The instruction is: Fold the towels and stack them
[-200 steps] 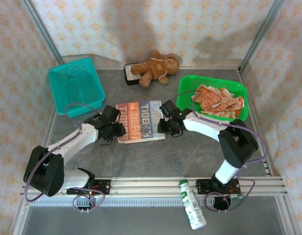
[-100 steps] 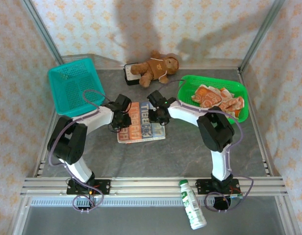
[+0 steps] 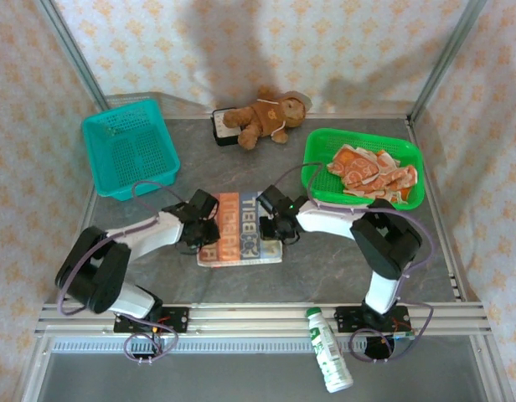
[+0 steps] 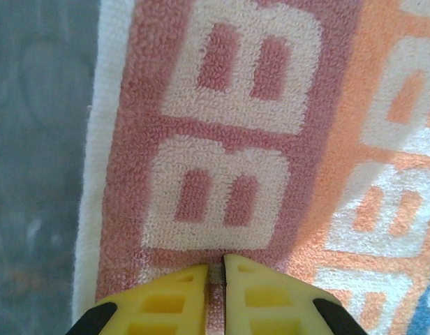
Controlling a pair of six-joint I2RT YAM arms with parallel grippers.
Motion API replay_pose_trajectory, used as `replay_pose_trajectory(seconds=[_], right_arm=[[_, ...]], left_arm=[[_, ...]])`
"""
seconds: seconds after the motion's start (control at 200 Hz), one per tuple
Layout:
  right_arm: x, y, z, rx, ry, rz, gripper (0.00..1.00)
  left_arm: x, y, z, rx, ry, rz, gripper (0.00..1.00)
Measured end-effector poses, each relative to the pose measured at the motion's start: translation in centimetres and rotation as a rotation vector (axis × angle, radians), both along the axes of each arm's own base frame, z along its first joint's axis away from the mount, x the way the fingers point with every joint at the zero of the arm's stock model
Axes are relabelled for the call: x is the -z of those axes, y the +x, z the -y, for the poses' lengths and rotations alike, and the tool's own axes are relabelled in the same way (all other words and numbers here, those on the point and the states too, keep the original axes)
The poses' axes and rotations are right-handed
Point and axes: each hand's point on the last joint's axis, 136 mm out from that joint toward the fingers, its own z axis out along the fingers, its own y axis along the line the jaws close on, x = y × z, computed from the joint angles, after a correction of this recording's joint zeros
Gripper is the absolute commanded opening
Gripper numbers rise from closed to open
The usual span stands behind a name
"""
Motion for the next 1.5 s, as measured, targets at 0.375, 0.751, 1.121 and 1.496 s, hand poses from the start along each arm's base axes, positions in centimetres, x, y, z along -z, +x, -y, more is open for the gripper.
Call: replay_pose_trajectory(seconds=[0.375,0.751,1.121,1.496], right_arm=[[-3.7,1.1,-0.1,0.041,-0.029,0.062,0.21],[-5.5,11.6,0.7,0.201,-0.041,0.152,0.18],[-0.4,12.2,2.0,0.181,-0.155,0.065,0.18],[-1.1,13.0,1.8,0.138,-0.165,0.097,0.21]], left_arm=[[-5.5,0.5,-1.1,-0.059,-0.028,0.133,0.23],[-5.3,9.3,-4.0,-0.087,0.053,0.122,0.18],[-0.6,11.0,-3.5,-0.044,0.082,0.027,0.16],[-0.9,11.1,-4.6,-0.053,0.077,0.055,0.21]])
